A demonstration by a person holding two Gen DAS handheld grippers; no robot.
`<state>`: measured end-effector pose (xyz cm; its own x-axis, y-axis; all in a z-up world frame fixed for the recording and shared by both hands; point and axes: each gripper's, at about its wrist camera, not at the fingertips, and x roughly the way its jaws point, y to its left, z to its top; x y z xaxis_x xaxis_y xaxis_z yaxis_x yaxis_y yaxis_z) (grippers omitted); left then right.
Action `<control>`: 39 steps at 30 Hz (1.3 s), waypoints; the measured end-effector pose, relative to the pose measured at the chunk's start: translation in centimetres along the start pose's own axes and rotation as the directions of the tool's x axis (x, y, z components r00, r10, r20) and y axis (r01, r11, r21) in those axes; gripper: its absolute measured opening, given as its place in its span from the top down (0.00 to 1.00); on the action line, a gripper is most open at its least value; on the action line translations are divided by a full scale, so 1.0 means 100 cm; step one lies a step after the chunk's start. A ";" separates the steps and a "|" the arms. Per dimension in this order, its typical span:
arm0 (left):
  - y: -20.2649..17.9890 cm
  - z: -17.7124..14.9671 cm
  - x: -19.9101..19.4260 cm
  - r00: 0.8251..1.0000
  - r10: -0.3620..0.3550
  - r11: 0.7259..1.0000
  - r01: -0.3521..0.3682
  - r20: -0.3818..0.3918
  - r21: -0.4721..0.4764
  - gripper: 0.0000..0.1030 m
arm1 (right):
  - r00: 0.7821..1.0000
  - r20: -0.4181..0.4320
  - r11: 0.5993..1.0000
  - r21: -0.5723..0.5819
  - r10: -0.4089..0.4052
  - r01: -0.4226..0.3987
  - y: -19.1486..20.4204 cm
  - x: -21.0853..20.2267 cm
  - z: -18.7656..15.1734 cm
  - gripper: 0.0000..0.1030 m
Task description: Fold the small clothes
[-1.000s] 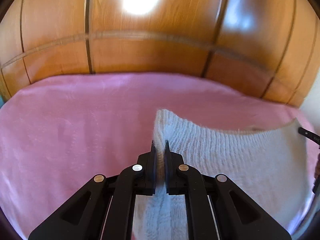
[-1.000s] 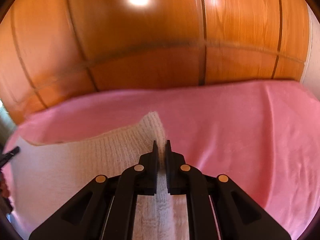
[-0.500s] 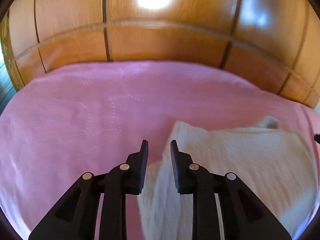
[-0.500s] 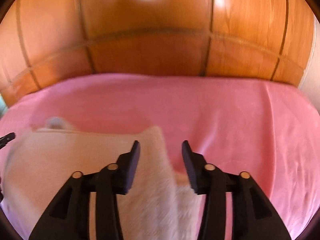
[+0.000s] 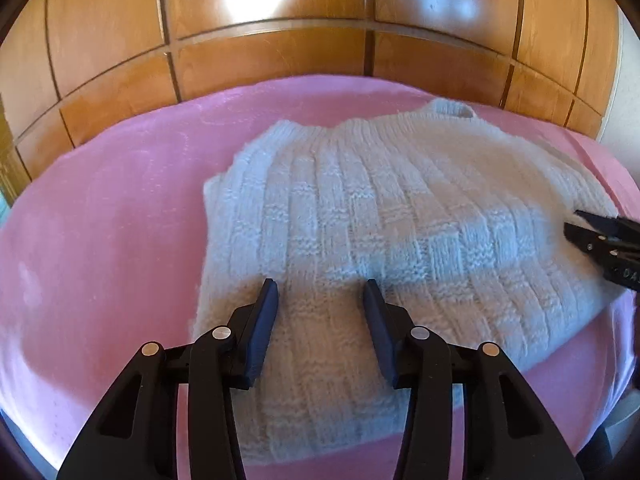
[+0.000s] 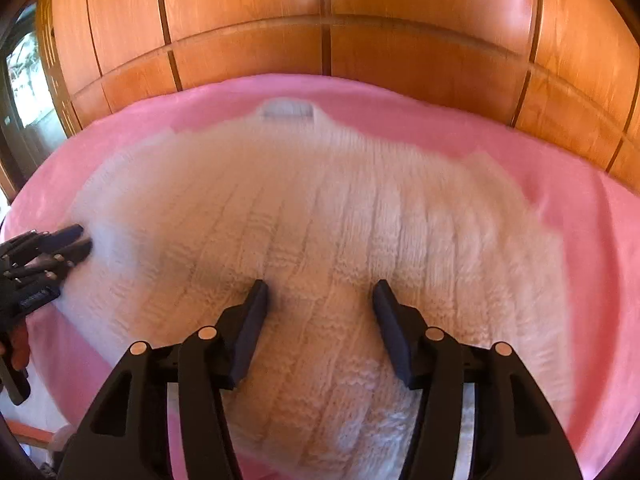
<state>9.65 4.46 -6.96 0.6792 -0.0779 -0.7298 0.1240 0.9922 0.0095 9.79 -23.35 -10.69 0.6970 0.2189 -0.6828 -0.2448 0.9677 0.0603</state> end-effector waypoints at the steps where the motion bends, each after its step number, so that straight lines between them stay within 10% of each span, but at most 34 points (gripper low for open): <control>1: 0.001 0.001 -0.004 1.000 0.000 1.000 0.000 -0.004 -0.020 0.57 | 1.000 0.008 1.000 -0.001 0.002 -0.002 0.000 -0.001 -0.001 0.47; 14: -0.014 0.007 -0.062 0.994 0.080 0.993 -0.073 0.075 -0.092 0.41 | 0.993 0.115 0.999 0.040 0.010 -0.015 -0.005 -0.014 -0.012 0.42; 36: 0.047 -0.007 -0.041 0.983 0.181 0.963 -0.185 -0.036 -0.194 0.41 | 0.990 0.137 0.999 0.046 0.018 -0.024 -0.005 -0.015 -0.014 0.40; 39: 0.059 -0.017 -0.024 0.976 0.192 0.957 -0.210 -0.107 -0.201 0.53 | 0.990 0.137 0.999 0.046 0.019 -0.026 -0.005 -0.014 -0.014 0.40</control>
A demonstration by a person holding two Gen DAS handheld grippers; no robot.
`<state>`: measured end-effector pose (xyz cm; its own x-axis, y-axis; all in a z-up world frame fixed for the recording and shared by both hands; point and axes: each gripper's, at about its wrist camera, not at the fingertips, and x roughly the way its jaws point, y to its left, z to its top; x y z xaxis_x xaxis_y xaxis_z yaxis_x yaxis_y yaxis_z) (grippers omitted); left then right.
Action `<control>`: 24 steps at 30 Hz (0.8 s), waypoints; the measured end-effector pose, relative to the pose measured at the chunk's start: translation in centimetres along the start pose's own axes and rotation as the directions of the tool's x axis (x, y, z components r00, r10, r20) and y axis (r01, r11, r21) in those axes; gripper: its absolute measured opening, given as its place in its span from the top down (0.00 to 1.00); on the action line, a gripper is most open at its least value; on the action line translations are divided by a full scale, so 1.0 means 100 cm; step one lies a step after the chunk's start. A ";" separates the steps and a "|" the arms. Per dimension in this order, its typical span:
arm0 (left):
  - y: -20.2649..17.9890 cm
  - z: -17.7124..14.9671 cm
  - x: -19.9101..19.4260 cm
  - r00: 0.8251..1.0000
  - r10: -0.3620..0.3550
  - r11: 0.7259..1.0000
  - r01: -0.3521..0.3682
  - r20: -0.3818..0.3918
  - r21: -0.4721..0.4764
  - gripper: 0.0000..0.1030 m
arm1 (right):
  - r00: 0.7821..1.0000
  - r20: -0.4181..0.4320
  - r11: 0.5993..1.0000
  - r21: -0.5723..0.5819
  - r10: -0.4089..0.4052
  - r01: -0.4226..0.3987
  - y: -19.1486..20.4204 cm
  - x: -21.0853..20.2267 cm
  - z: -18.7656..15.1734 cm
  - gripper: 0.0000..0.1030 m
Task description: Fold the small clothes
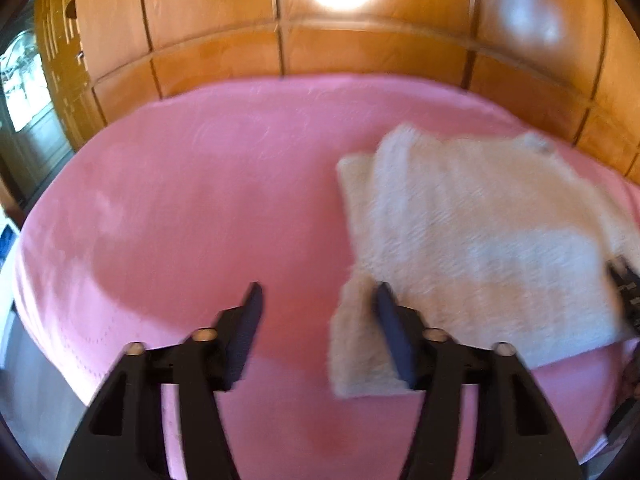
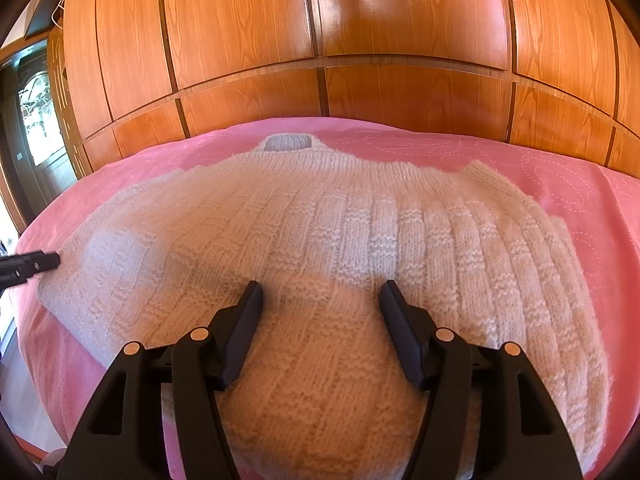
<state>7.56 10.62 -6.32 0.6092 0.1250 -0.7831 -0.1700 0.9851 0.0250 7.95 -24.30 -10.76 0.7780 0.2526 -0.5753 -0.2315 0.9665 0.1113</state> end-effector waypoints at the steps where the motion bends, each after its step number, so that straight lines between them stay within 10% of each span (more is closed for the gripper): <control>1: 0.005 -0.002 0.009 0.999 -0.025 0.999 0.024 -0.031 -0.027 0.53 | 1.000 0.000 1.000 0.000 0.001 -0.001 0.000 0.000 0.000 0.40; 13: -0.016 0.001 -0.035 0.991 -0.083 0.997 0.082 0.105 0.010 0.42 | 0.991 -0.079 0.989 0.117 0.104 -0.094 -0.023 -0.021 0.027 0.25; 24: -0.118 0.011 -0.028 0.966 -0.244 0.954 0.223 0.089 0.202 0.42 | 0.998 -0.053 0.896 0.444 0.040 -0.012 -0.151 -0.067 0.009 0.11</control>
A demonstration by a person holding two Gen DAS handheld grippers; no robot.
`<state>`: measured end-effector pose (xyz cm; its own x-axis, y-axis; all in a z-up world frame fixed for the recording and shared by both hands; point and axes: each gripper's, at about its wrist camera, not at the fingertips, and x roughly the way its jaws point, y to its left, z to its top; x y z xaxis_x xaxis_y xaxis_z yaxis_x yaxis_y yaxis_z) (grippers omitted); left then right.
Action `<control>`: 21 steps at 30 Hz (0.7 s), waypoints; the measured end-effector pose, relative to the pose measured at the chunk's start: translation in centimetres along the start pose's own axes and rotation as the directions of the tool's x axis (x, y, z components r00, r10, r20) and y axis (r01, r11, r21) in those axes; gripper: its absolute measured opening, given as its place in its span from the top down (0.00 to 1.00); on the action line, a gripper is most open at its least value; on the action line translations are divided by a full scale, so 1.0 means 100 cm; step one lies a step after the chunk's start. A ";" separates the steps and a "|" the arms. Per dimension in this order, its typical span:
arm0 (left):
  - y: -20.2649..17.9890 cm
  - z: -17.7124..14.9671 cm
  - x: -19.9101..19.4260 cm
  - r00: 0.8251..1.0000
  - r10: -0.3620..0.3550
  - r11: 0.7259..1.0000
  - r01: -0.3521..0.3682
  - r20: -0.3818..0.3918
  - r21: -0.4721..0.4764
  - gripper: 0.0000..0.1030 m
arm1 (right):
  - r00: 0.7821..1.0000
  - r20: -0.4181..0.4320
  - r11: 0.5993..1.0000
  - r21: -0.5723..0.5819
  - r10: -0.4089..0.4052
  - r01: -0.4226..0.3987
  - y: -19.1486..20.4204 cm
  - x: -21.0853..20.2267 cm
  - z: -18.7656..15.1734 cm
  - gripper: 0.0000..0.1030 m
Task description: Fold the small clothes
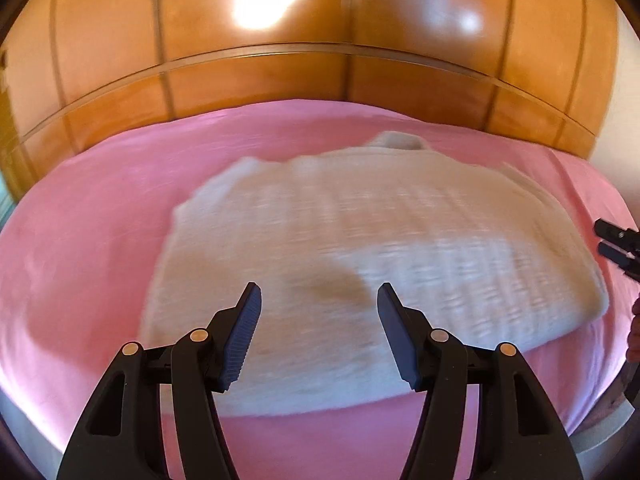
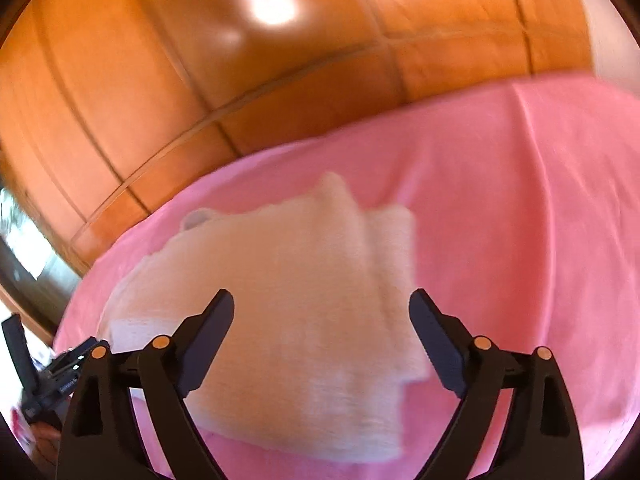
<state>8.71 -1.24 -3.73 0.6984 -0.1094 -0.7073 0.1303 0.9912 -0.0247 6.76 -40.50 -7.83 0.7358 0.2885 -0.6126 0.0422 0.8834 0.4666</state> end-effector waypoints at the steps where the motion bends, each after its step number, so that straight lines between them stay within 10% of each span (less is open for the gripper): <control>1: -0.008 0.002 0.003 1.000 -0.008 1.000 0.008 -0.003 0.014 0.42 | 1.000 -0.012 1.000 0.026 0.007 -0.007 -0.008 0.002 -0.002 0.11; 11: -0.051 0.006 0.026 0.999 -0.024 0.995 0.028 -0.034 0.095 0.42 | 0.984 -0.069 0.981 0.112 0.164 -0.156 -0.028 0.013 -0.018 0.13; 21: -0.054 0.007 0.031 0.999 -0.011 0.995 0.015 -0.035 0.094 0.40 | 0.987 -0.090 0.987 0.100 0.132 -0.123 -0.033 0.016 -0.026 0.55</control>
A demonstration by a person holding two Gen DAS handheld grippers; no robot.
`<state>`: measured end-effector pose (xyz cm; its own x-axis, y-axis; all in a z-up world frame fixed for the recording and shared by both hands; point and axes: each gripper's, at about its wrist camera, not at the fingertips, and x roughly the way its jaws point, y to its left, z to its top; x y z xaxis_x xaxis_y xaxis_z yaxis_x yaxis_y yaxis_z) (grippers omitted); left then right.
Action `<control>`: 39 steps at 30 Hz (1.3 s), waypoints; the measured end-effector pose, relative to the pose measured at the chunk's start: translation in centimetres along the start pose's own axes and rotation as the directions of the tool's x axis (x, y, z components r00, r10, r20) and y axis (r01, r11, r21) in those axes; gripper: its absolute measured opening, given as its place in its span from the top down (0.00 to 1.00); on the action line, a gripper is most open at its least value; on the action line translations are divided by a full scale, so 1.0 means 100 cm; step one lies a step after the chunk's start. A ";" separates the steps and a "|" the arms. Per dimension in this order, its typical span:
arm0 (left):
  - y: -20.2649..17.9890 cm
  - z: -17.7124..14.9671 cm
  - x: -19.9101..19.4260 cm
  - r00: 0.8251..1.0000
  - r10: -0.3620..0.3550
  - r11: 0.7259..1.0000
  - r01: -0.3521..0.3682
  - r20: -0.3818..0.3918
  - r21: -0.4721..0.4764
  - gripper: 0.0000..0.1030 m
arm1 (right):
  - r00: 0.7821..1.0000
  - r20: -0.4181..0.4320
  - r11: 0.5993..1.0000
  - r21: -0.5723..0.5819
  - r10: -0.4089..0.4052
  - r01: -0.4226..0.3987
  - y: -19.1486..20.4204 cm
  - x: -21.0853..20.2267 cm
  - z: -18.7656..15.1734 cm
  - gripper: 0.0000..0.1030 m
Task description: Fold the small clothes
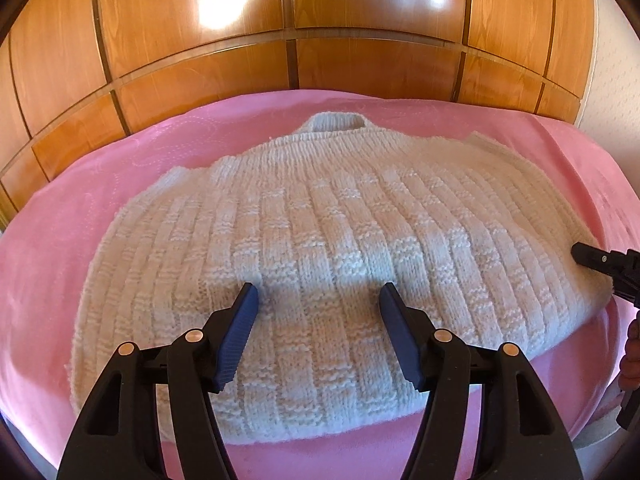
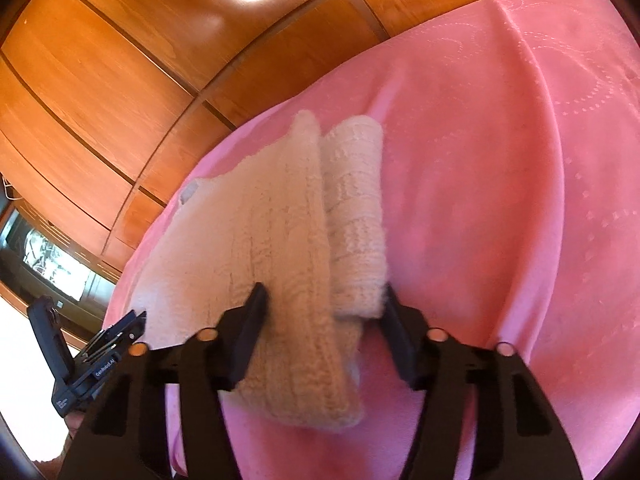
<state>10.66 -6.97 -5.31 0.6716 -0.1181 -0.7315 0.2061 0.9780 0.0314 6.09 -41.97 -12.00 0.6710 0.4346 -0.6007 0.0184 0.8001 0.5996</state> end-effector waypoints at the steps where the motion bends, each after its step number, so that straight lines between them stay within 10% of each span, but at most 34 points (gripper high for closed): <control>1: -0.001 0.000 0.000 1.000 0.000 1.000 0.000 0.000 0.000 0.40 | 1.000 -0.003 1.000 0.002 0.003 -0.003 0.000 0.000 0.000 0.59; 11: 0.010 0.003 0.004 0.998 -0.068 0.995 0.066 -0.018 -0.072 0.40 | 0.999 -0.051 1.000 -0.011 0.004 -0.004 0.016 -0.004 0.006 0.73; 18: 0.056 0.010 -0.012 0.962 -0.271 0.944 0.271 0.024 -0.191 0.67 | 0.993 -0.022 0.993 -0.036 0.115 -0.115 0.065 -0.026 0.032 0.76; 29: 0.175 -0.004 -0.036 0.915 -0.369 0.792 0.400 0.162 -0.462 0.67 | 0.934 -0.120 0.898 -0.259 0.336 -0.356 0.242 0.017 0.038 0.77; 36: 0.221 -0.016 -0.042 0.868 -0.438 0.688 0.492 0.236 -0.533 0.67 | 0.897 -0.321 0.871 -0.289 0.303 -0.397 0.307 0.119 -0.025 0.78; 39: 0.228 -0.019 -0.039 0.836 -0.488 0.634 0.537 0.251 -0.556 0.50 | 0.899 -0.374 0.867 -0.342 0.228 -0.362 0.313 0.149 -0.059 0.78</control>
<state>11.38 16.07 -3.04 0.6398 -0.6191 -0.4554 0.0959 0.6522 -0.7519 12.28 -8.01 -5.31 0.3305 0.7279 -0.6007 -0.4810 0.6775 0.5564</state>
